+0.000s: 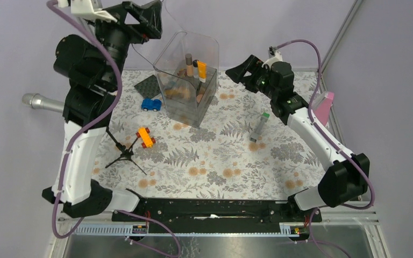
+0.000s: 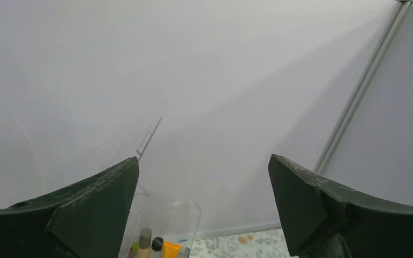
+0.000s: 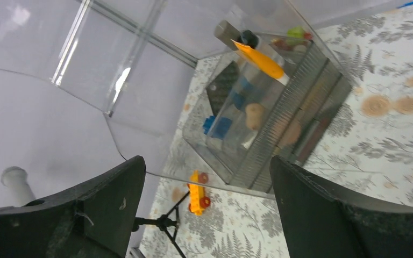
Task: Organize the makeup
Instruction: Close the storage box.
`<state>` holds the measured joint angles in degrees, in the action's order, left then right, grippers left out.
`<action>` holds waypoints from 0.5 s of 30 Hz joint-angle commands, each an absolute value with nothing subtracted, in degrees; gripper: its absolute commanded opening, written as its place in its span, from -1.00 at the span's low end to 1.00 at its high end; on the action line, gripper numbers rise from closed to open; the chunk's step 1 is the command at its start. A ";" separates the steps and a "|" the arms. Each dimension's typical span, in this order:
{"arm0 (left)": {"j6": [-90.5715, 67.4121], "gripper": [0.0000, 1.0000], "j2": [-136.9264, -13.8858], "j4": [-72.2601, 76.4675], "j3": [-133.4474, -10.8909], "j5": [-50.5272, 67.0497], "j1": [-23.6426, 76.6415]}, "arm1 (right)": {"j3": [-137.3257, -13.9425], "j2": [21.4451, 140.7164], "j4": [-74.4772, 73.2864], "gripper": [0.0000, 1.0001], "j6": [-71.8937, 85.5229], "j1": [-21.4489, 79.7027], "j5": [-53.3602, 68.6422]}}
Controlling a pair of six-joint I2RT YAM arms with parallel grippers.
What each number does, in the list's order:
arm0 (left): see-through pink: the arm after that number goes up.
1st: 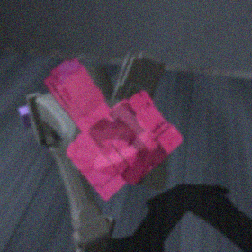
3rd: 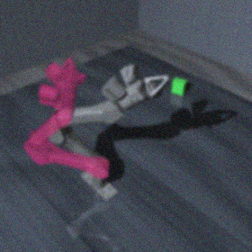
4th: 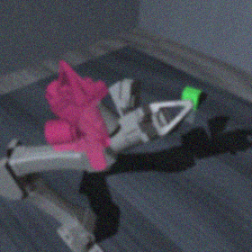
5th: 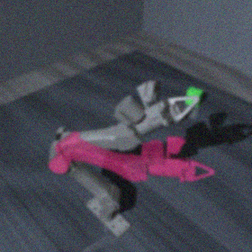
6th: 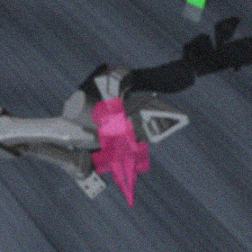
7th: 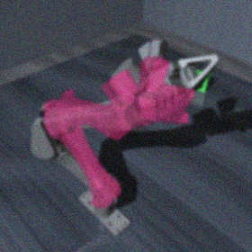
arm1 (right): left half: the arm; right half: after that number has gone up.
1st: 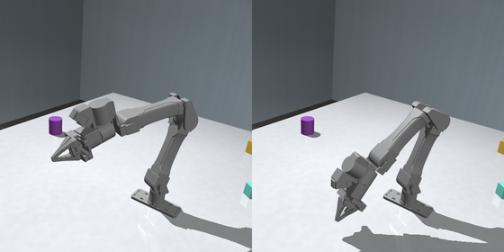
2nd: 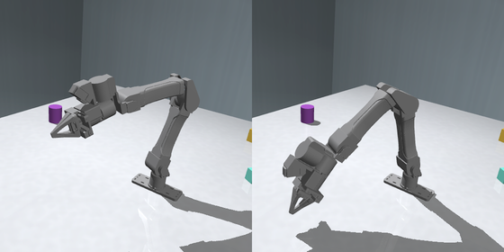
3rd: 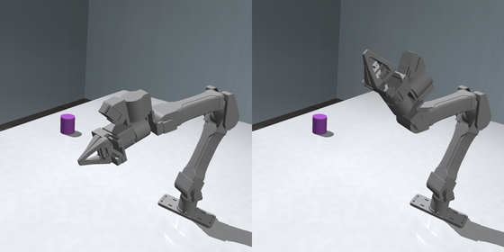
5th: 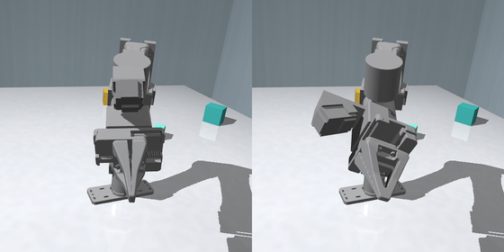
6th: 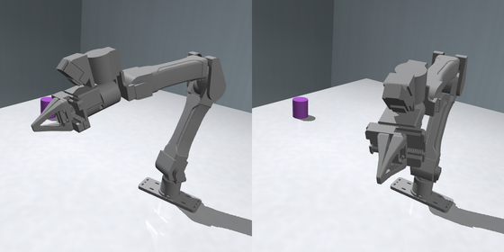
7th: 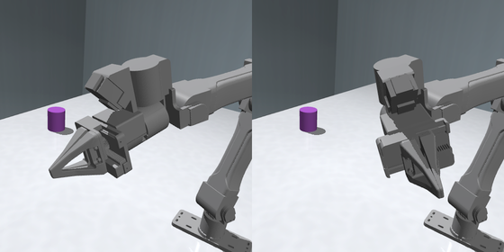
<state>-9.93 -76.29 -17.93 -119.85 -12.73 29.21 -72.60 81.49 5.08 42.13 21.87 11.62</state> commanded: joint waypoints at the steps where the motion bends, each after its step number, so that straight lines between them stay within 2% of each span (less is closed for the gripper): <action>1: -8.36 0.96 -82.48 -16.95 -127.58 -13.97 26.99 | -76.88 83.81 10.88 0.82 46.24 21.97 15.21; 6: -14.36 0.92 -89.32 -19.10 -134.44 -9.57 19.66 | -75.24 83.47 10.33 0.80 45.18 22.08 13.97; 15: -33.27 0.88 -95.63 -14.91 -134.04 6.91 -1.63 | -73.31 81.92 9.23 0.80 42.88 22.07 12.92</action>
